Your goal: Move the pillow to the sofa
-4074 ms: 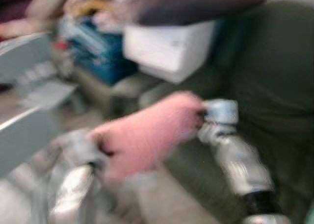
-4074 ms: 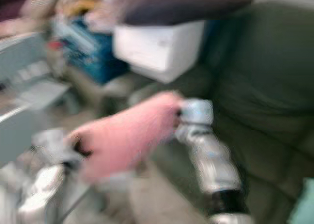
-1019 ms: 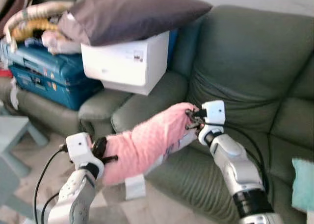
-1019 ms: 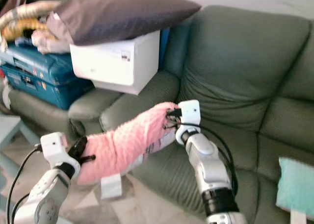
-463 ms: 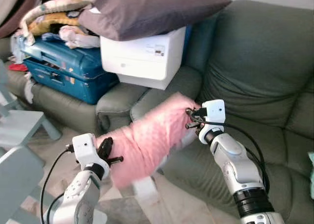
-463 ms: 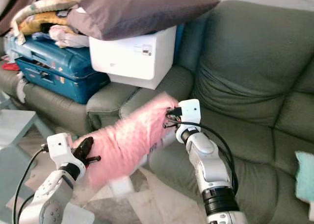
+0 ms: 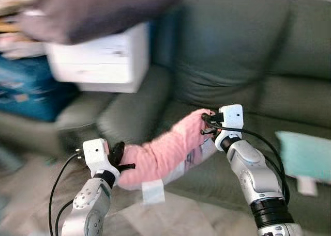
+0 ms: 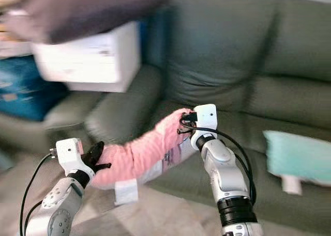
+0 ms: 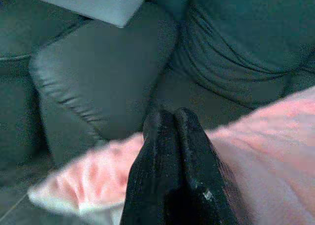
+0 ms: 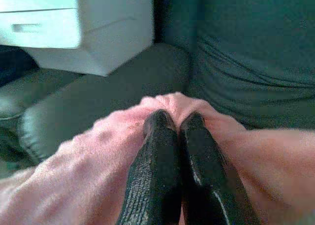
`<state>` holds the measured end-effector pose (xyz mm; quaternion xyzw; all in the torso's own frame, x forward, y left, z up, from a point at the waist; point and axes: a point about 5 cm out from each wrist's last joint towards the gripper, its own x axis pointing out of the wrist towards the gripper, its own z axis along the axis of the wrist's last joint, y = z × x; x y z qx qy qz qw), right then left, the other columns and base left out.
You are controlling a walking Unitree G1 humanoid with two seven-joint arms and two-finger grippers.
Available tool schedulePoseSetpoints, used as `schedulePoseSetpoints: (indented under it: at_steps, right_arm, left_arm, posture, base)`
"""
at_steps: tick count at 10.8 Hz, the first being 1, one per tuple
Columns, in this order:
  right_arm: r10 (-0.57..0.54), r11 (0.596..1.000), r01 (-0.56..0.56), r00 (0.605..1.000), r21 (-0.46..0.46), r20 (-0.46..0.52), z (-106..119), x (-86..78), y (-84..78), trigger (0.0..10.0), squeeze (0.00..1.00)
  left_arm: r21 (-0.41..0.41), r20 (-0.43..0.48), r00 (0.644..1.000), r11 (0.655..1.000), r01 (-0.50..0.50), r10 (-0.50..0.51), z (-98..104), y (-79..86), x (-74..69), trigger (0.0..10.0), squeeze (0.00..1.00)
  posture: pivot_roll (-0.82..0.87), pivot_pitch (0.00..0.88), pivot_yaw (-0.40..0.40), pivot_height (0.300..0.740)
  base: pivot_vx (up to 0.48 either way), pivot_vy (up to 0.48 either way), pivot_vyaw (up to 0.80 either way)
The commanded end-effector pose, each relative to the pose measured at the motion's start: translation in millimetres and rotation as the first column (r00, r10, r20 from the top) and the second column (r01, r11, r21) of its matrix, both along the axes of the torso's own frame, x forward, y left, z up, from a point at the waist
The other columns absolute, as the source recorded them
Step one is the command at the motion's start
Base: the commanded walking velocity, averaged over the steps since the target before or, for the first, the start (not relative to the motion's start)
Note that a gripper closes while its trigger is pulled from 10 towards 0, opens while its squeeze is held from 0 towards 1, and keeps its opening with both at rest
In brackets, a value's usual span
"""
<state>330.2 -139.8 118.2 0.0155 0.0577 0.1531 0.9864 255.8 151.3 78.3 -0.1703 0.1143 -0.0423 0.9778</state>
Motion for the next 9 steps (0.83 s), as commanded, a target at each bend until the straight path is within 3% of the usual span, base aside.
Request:
schedulePoseSetpoints:
  at_steps: [1, 9]
  right_arm:
    - [0.004, 1.0, -0.004, 1.0, 0.005, 0.017, 5.6, 2.1, 2.7, 10.0, 0.0]
    - [0.004, 1.0, -0.004, 1.0, 0.006, 0.017, 6.2, 2.5, 3.0, 10.0, 0.0]
  left_arm:
    - [0.008, 0.006, 1.0, 1.0, -0.013, 0.013, 0.7, 2.2, 1.4, 10.0, 0.0]
    - [0.01, 0.002, 1.0, 1.0, -0.011, 0.011, -1.9, 2.5, 1.9, 10.0, 0.0]
  posture:
    - [-0.23, 0.0, 0.03, 0.74]
    - [-0.23, 0.0, 0.032, 0.74]
  base:
    - [0.0, 0.0, -0.8]
    - [0.0, 0.0, -0.8]
